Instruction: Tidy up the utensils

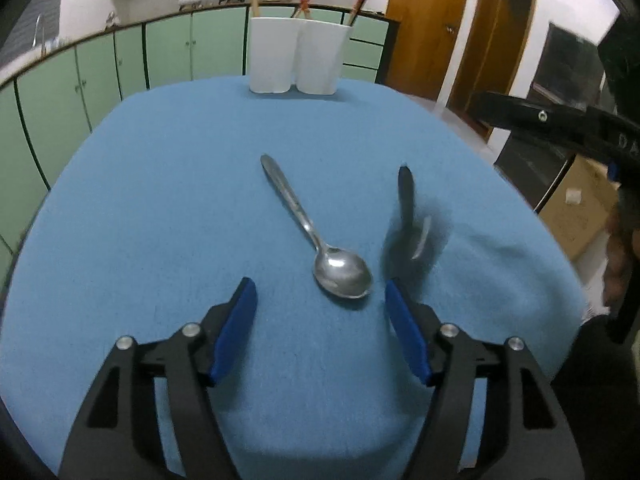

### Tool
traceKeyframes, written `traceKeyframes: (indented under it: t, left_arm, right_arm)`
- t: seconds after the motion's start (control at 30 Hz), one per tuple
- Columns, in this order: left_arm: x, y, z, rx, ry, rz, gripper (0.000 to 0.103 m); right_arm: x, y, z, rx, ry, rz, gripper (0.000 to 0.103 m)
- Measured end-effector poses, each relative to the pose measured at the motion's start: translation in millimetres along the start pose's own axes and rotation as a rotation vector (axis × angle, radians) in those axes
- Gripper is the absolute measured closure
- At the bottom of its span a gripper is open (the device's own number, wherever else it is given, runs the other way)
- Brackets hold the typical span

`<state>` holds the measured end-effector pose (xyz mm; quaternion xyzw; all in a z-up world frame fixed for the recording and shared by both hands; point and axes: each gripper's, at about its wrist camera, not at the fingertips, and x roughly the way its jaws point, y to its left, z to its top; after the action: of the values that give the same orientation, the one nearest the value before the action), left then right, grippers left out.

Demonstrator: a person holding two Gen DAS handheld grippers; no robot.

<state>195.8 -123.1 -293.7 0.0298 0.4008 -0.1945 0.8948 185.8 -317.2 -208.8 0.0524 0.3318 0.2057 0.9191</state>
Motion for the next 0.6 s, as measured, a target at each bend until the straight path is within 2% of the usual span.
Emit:
traceKeyframes:
  t: [0.07,0.13,0.2,0.23,0.27,0.33,0.5,0.6]
  left_arm:
    - [2,-1,3,-0.003,-0.001,-0.008,0.070]
    - [3,1,6,0.016,-0.007,0.000,0.079]
    - [5,6,8,0.013,-0.013,-0.019,0.079]
    - [6,7,9,0.012,-0.014,-0.021,0.092]
    - [7,9,10,0.010,-0.015,-0.026,0.099]
    - [7,14,9,0.010,-0.015,-0.029,0.103]
    - [9,23,12,0.042,-0.018,-0.026,0.103]
    - [4,27,14,0.047,-0.019,-0.057,0.103]
  right_arm:
    - [3,-2,-4,0.002,0.016,0.006,0.070]
    - [8,-4,-11,0.004,0.050,0.024,0.070]
    - [15,-3,-21,0.008,0.111,0.038,0.073]
    - [17,-4,-27,0.042,0.131,0.055,0.077]
    - [20,-5,-35,0.098,0.152,0.089,0.077]
    - [22,0,-46,0.147,0.155,0.097,0.079]
    - [37,20,-66,0.195,0.174,0.085,0.079]
    - [44,27,-71,0.242,0.180,0.055,0.078]
